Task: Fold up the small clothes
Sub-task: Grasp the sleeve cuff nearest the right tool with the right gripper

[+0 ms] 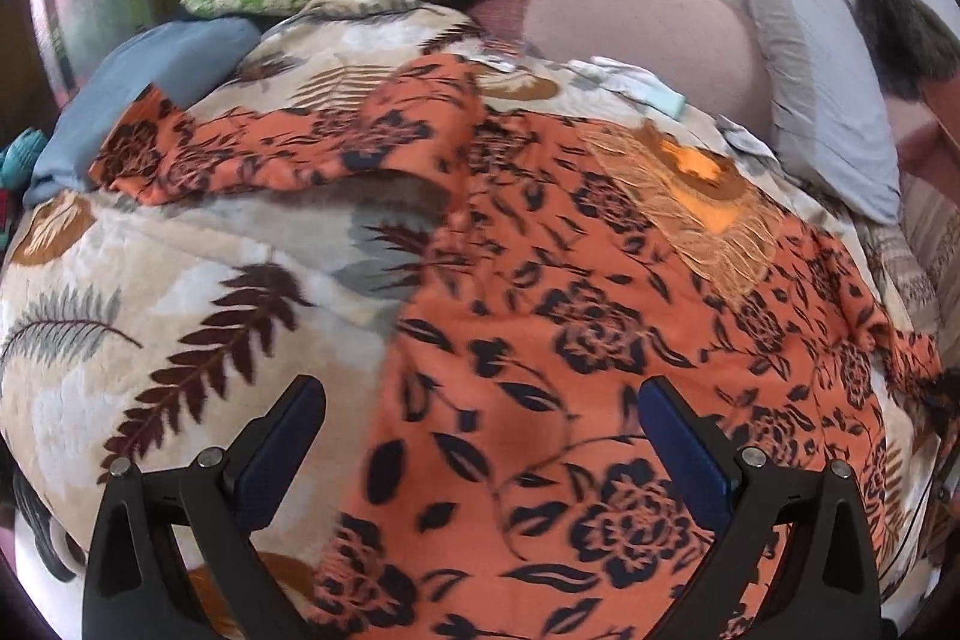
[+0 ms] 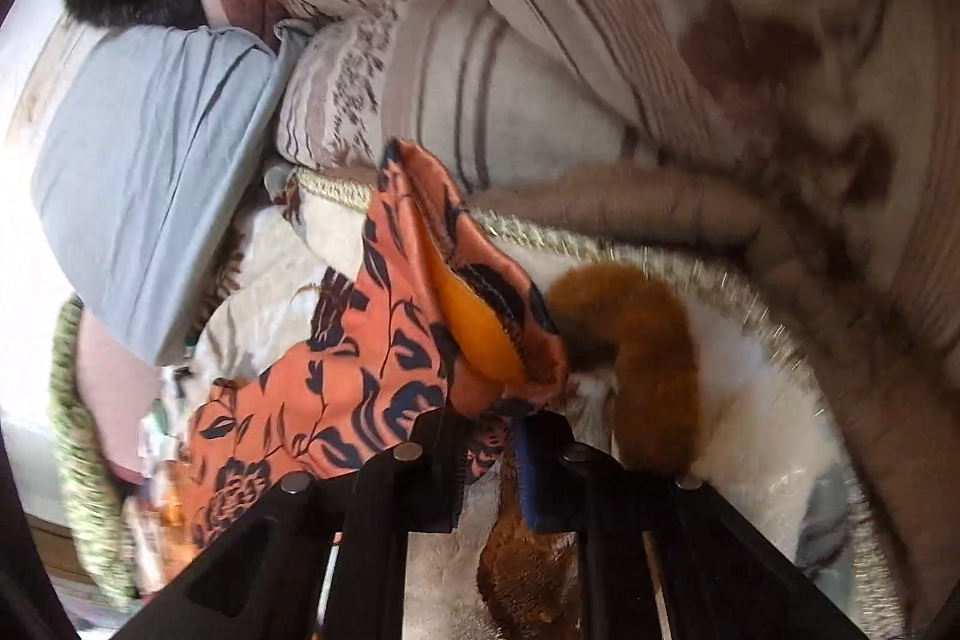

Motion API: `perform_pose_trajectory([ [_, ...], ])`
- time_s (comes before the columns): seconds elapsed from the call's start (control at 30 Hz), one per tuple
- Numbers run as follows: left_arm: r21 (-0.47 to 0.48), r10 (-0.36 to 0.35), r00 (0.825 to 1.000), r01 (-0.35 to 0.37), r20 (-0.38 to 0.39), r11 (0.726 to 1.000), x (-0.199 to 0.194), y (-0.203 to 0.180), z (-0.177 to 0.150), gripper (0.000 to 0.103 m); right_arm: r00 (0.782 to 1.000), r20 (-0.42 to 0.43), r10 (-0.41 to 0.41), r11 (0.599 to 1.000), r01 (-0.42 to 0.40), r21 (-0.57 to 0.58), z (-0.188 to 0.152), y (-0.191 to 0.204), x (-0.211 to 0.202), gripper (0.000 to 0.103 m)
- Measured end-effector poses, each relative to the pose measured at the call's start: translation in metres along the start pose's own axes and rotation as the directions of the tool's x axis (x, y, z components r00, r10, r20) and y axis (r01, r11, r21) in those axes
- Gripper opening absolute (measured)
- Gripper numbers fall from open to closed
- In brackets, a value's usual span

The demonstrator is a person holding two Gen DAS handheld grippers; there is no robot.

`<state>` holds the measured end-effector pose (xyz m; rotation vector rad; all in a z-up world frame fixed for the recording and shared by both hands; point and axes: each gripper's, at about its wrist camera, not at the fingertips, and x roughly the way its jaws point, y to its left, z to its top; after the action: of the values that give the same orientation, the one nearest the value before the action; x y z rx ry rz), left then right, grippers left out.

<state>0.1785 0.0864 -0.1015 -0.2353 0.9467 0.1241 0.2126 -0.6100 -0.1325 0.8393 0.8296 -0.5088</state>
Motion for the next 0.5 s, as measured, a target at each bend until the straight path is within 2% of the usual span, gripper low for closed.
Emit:
perform_pose_trajectory([
  [0.17,-0.052,0.003,0.999,-0.001,0.041,0.999,-0.006,0.034,0.006,0.103,0.994,0.108,-0.007,0.993,0.020,-0.119,0.004,0.050,-0.038,0.011],
  [0.23,-0.074,0.001,0.999,0.003,0.054,0.997,-0.009,0.046,0.009,0.103,0.987,0.160,0.034,0.976,0.002,-0.219,-0.003,0.084,-0.067,0.011],
  [0.27,-0.088,-0.001,0.998,0.006,0.061,0.996,-0.011,0.053,0.010,0.103,0.982,0.173,0.081,0.962,-0.031,-0.272,-0.010,0.109,-0.082,0.011],
  [0.37,-0.123,-0.008,0.997,0.017,0.076,0.992,-0.016,0.072,0.012,0.103,0.962,0.187,0.199,0.907,-0.108,-0.408,-0.035,0.178,-0.116,0.011],
  [0.47,-0.153,-0.007,0.995,0.022,0.098,0.988,-0.024,0.092,0.012,0.103,0.928,0.146,0.342,0.797,-0.204,-0.569,-0.088,0.269,-0.145,0.011],
  [0.5,-0.161,-0.003,0.995,0.020,0.102,0.987,-0.026,0.098,0.012,0.103,0.921,0.126,0.369,0.774,-0.230,-0.590,-0.101,0.286,-0.148,0.011],
])
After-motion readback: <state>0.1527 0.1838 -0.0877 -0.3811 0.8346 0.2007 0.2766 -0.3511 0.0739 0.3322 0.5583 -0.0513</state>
